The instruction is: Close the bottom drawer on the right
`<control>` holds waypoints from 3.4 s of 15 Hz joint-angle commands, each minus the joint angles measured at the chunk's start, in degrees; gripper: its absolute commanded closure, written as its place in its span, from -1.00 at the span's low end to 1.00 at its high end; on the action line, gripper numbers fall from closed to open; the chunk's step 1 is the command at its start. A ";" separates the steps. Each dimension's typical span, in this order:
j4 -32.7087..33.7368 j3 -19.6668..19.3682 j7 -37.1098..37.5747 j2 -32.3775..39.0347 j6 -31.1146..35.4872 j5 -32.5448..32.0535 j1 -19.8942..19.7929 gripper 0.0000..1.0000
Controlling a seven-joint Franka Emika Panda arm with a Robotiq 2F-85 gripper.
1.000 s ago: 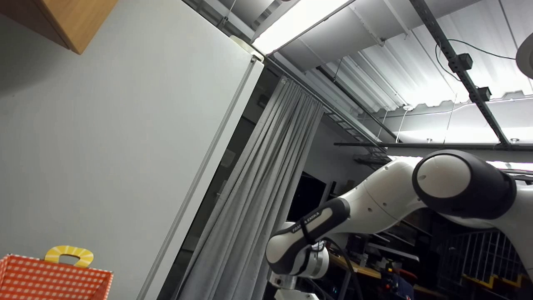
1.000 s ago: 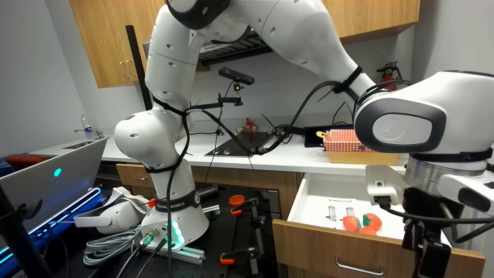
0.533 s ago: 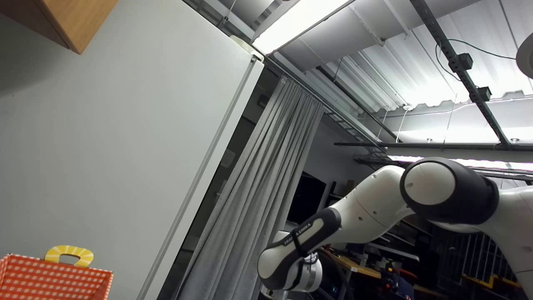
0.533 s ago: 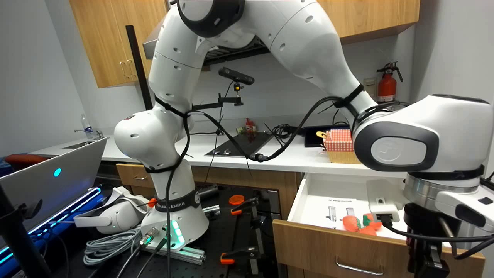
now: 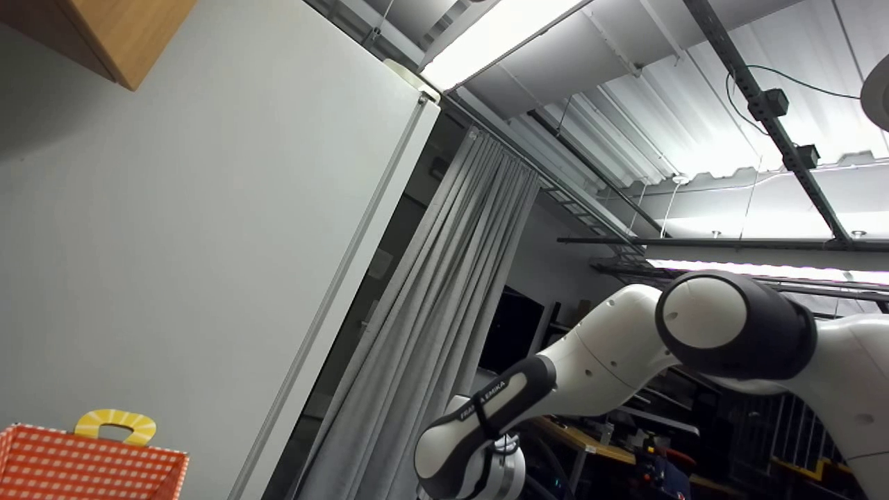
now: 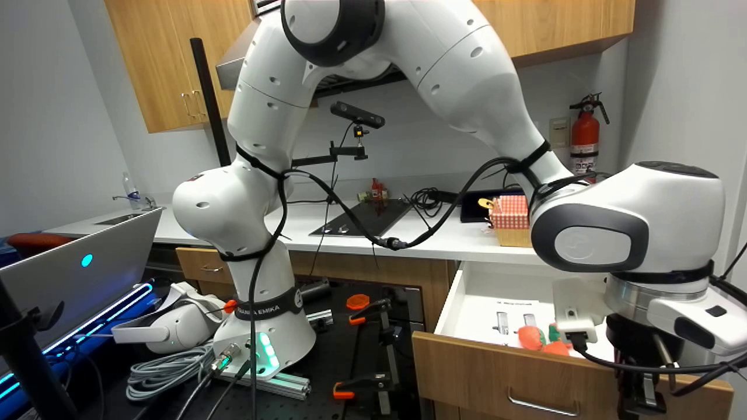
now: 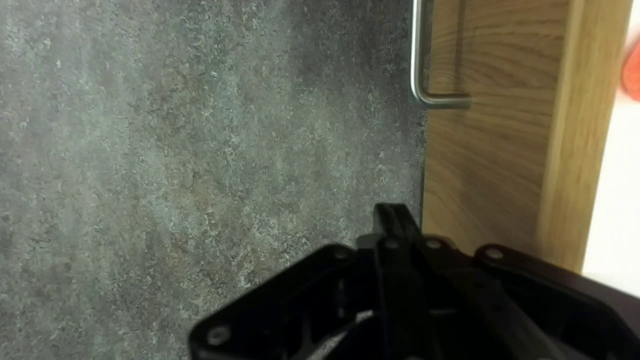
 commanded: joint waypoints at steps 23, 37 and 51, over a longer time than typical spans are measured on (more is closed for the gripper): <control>8.14 21.57 -7.32 6.08 3.45 13.60 1.30 1.00; -4.76 20.33 -30.61 -21.16 -12.53 34.10 -10.08 1.00; -21.80 8.99 -39.83 -40.03 -17.99 34.68 4.49 1.00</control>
